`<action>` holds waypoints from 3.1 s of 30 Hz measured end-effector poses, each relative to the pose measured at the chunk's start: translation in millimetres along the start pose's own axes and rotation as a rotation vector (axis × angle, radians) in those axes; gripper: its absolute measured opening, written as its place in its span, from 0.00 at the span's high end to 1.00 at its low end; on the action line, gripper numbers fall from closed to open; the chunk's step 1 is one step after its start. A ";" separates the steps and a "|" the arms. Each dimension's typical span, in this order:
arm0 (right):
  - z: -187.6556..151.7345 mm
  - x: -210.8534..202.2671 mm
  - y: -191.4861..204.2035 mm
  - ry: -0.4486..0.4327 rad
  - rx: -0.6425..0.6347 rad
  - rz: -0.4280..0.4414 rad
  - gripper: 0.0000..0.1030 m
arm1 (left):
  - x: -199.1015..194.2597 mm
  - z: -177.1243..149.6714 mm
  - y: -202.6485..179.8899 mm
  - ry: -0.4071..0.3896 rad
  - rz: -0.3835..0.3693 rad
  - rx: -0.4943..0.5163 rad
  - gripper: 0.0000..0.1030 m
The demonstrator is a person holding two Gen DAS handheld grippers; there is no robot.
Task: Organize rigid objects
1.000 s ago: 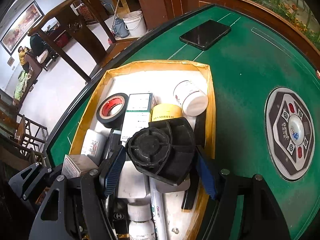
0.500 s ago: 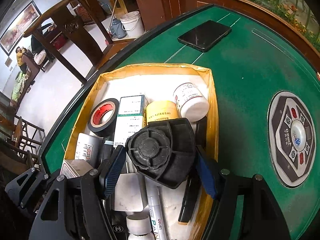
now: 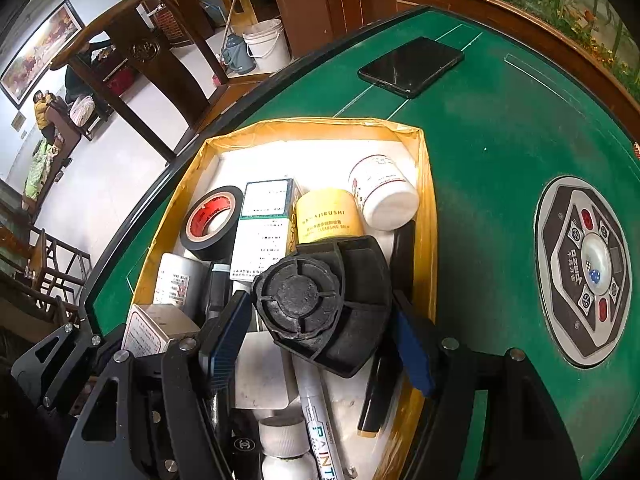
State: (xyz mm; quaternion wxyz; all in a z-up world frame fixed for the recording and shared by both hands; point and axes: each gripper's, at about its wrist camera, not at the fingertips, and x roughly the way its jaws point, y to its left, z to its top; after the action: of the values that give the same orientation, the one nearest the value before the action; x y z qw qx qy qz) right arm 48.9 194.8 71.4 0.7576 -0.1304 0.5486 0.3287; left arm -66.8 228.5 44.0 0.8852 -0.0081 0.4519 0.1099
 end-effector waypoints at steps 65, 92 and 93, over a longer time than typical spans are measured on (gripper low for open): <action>-130.0 -148.3 -72.4 -0.260 -0.035 0.100 0.21 | -296.3 34.5 -12.5 -0.488 0.344 -0.220 0.00; -135.3 -186.1 -14.2 -0.455 -0.317 0.063 0.05 | -173.8 12.8 -1.2 -0.189 0.495 -0.231 0.00; -135.3 -185.8 -14.5 -0.454 -0.316 0.062 0.05 | -173.2 12.7 -1.1 -0.188 0.493 -0.231 0.00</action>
State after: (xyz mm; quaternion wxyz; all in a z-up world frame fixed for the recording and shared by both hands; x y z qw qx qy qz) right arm -76.5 42.4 190.1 0.8210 -0.1529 0.3105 0.4541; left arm -154.7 196.4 190.3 0.8631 0.0115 0.3407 0.3726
